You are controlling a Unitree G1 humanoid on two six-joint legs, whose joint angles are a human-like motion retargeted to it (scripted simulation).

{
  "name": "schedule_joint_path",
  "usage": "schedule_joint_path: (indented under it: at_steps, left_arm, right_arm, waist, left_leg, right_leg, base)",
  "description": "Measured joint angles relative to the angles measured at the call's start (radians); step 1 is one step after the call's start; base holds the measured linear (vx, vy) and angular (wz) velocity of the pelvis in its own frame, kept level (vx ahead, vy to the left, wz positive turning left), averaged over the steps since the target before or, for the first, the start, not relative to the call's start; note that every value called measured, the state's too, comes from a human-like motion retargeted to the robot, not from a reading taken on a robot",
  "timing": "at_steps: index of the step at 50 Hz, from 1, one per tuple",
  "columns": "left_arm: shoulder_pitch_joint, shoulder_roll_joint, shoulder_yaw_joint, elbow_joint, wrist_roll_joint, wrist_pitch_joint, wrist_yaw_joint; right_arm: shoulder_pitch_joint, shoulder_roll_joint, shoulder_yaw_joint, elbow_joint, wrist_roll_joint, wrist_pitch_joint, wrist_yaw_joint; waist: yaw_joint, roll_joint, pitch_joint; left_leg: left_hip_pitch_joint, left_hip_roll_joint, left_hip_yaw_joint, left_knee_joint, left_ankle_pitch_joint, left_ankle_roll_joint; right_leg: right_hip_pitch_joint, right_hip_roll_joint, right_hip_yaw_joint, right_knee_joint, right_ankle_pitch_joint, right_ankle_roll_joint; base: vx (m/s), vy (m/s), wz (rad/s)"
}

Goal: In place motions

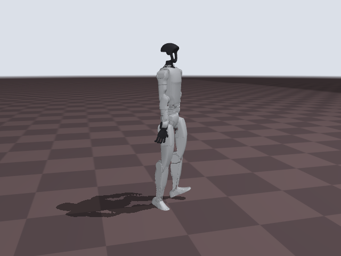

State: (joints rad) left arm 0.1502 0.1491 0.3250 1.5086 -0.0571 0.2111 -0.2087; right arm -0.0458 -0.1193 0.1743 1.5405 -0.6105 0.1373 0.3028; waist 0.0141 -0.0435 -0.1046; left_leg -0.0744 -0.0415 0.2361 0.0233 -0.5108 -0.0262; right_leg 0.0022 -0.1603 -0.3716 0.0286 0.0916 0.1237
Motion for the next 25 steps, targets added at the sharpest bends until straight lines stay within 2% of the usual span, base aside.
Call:
schedule_joint_path:
  at_steps: [10,25]
  left_arm:
    - [-0.024,0.007,-0.027,-0.057,0.016,-0.005,-0.031]
    - [-0.019,0.003,-0.033,-0.026,0.033,0.0,-0.035]
  right_arm:
    - [-0.006,0.011,0.011,-0.027,-0.006,-0.007,0.015]
    - [-0.015,0.019,0.021,-0.058,-0.004,-0.018,0.029]
  waist:
    - [-0.006,0.001,-0.009]
    - [-0.012,0.007,-0.016]
  left_leg:
    - [-0.002,-0.002,-0.003,0.002,-0.001,0.001]
    - [0.003,0.001,0.004,0.003,-0.004,-0.001]
  right_leg:
    - [0.001,0.001,-0.001,0.0,-0.001,-0.002]
    - [-0.004,0.006,0.011,0.002,0.0,-0.006]
  base:
    - [0.0,0.0,0.0]
    - [0.0,0.0,0.0]
